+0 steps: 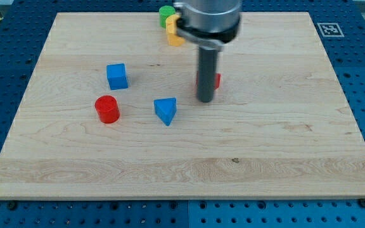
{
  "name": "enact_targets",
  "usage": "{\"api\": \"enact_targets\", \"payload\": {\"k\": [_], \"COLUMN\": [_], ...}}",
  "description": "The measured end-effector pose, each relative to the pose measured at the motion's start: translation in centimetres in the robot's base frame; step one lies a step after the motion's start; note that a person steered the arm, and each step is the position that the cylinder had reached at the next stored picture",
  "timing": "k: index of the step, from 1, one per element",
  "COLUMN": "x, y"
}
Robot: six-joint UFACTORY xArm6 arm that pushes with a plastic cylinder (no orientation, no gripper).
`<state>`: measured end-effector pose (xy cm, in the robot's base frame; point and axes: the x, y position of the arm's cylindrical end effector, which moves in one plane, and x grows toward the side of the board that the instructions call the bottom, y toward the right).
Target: Push the red star to the top right
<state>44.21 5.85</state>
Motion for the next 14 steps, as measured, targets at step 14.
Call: {"api": "enact_targets", "payload": {"k": [14], "x": [-11.3], "y": [11.7]}}
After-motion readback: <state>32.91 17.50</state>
